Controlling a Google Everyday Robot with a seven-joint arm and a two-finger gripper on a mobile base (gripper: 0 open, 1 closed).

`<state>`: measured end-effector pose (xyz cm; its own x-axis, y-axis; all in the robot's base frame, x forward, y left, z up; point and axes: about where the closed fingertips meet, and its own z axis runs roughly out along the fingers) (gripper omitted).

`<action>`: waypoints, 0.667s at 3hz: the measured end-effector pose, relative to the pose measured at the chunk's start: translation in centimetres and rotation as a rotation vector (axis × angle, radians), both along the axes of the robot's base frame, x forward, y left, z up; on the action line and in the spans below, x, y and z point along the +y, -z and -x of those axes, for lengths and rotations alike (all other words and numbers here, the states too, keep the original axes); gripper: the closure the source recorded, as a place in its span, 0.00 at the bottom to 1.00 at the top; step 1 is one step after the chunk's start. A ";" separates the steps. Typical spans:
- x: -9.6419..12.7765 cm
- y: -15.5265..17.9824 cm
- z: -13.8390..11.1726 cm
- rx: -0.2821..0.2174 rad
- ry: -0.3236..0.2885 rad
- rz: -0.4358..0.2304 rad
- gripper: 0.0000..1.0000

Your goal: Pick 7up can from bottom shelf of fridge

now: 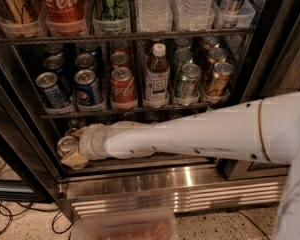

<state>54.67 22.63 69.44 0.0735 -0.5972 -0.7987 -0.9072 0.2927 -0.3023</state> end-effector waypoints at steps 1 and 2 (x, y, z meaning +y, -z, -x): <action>0.3 -0.5 2.9 0.026 -0.128 -0.012 1.00; -0.1 -1.4 5.0 0.040 -0.161 -0.025 1.00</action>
Offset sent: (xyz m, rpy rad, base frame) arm -0.0248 0.0034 0.0034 0.0086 0.0212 0.1132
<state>49.65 22.56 70.88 0.1343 -0.5602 -0.8174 -0.9541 0.1499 -0.2594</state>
